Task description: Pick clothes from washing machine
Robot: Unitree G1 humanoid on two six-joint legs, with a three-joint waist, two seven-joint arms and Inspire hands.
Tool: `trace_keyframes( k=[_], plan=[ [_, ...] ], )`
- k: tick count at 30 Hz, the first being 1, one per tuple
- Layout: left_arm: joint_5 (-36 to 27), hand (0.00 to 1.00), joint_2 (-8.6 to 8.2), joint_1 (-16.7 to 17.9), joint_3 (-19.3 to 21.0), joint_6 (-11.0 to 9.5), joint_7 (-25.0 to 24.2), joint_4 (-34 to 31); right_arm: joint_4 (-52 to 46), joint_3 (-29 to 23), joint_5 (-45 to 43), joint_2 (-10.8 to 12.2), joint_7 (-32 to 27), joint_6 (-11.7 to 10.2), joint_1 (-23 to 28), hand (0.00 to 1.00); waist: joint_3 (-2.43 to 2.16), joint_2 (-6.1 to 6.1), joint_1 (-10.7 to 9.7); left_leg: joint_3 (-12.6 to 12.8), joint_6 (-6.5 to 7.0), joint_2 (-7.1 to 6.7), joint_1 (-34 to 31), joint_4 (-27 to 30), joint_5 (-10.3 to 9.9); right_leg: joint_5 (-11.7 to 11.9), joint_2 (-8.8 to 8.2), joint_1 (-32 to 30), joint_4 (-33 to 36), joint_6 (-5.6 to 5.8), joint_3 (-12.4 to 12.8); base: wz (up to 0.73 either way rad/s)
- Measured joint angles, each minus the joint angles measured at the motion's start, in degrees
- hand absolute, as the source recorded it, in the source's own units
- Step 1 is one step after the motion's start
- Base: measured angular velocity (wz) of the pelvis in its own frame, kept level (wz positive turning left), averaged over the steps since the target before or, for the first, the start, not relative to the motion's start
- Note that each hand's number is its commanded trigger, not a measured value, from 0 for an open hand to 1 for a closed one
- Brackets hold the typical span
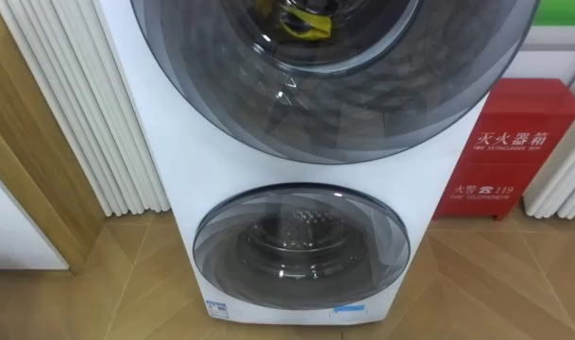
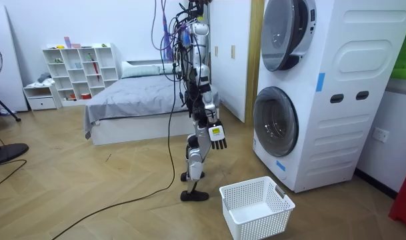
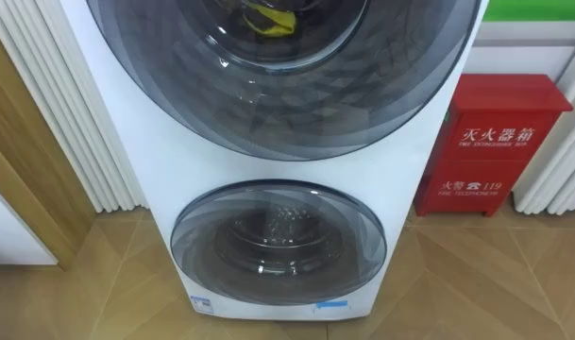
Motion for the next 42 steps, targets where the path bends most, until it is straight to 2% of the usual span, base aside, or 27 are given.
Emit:
trace_keyframes(
  k=[14,22,24,25,27,28,30,32,33,36,40,42],
  plan=[
    [2.35,0.0,0.0,-0.1,-0.04,0.25,-0.1,-0.05,0.05,0.14,0.79,0.0,0.07,0.06,0.01,0.0,-0.16,-0.27,-0.02,-0.08,0.0,-0.03,-0.02,0.1,0.0,0.0,-0.05,0.07,0.01,0.0,-0.5,0.0],
    [1.69,0.0,-0.01,0.04,1.12,0.16,-2.12,-0.02,-0.85,-1.09,3.9,-0.01,-0.3,0.27,-0.05,0.0,-0.04,-0.37,0.27,-0.11,0.0,0.0,1.26,-0.1,0.0,-0.01,-0.09,1.32,-0.03,0.01,-0.37,0.0],
    [1.8,0.0,0.07,-0.21,1.75,-0.18,-3.01,-0.06,-8.15,-3.21,4.36,-0.3,-2.31,2.21,0.09,0.0,0.01,-0.38,0.18,-0.09,0.01,0.11,0.93,0.12,0.0,-0.02,-0.22,0.91,0.17,0.03,-0.48,-0.07],
    [1.96,0.0,0.07,-0.28,2.08,-0.19,-3.21,-0.06,-10.78,-3.92,4.38,-0.33,-3.05,2.36,0.05,0.0,0.03,-0.41,0.18,-0.04,0.02,0.11,0.82,0.18,-0.01,-0.02,-0.24,0.77,0.18,0.03,-0.48,-0.09],
    [2.02,0.0,0.25,-0.17,2.84,-0.71,-3.59,-0.04,-21.29,-6.76,4.51,-0.43,-5.26,2.14,-0.75,0.0,0.06,-0.6,-0.09,0.01,0.03,-0.05,0.83,0.44,0.01,-0.02,-0.31,0.98,0.22,0.03,-0.64,0.02],
    [2.08,0.0,0.33,-0.13,3.07,-0.9,-3.67,0.01,-23.15,-7.39,4.68,-0.51,-5.71,1.9,-1.44,0.0,0.19,-0.93,-0.06,0.06,0.03,-0.09,1.02,0.46,0.01,-0.02,-0.3,1.09,0.29,0.03,-0.6,0.0],
    [2.19,0.0,0.91,0.22,3.35,-1.31,-3.87,0.01,-33.2,-8.84,5.72,-1.24,-8.18,1.12,-3.24,0.0,0.37,-1.28,0.36,0.01,0.03,-0.08,1.47,0.41,0.01,-0.02,-0.22,1.31,0.76,0.02,-0.52,0.0],
    [2.82,0.0,1.39,0.51,3.42,-1.27,-3.88,0.07,-38.9,-9.04,5.71,-2.07,-9.67,0.32,-5.07,0.0,0.18,-1.18,0.35,-0.05,0.02,-0.09,1.54,0.51,0.02,-0.02,-0.17,1.41,0.73,0.02,-0.54,0.04],
    [3.53,0.0,1.61,0.85,3.55,-1.26,-3.88,-0.06,-41.94,-9.17,5.81,-2.62,-10.39,-0.25,-5.87,0.0,0.18,-1.56,0.31,-0.09,0.02,-0.09,1.5,0.62,0.02,-0.01,-0.14,1.51,0.74,0.02,-0.68,0.1],
    [5.02,0.0,1.66,1.38,3.55,-0.69,-4.17,-0.18,-49.6,-9.35,7.19,-3.44,-12.79,-0.25,-7.2,0.0,-0.05,-2.09,0.35,0.0,0.02,-0.08,0.94,0.71,0.02,-0.01,-0.16,0.92,0.85,0.02,-0.76,0.03],
    [8.55,0.0,1.77,1.8,3.72,0.38,-4.61,-0.09,-54.07,-9.88,7.31,-4.13,-14.64,-0.31,-10.08,0.0,-0.24,-2.39,0.42,0.04,0.03,-0.09,0.67,1.16,0.03,-0.02,-0.26,0.71,0.85,0.02,-0.8,0.0],
    [10.76,0.0,1.81,1.82,3.74,0.61,-4.86,-0.32,-55.14,-11.13,6.83,-4.23,-15.68,-0.03,-13.16,0.0,-0.34,-2.24,0.39,0.07,0.03,-0.03,0.66,1.16,0.03,-0.01,-0.28,0.69,0.82,0.02,-0.82,0.0]
  ],
)
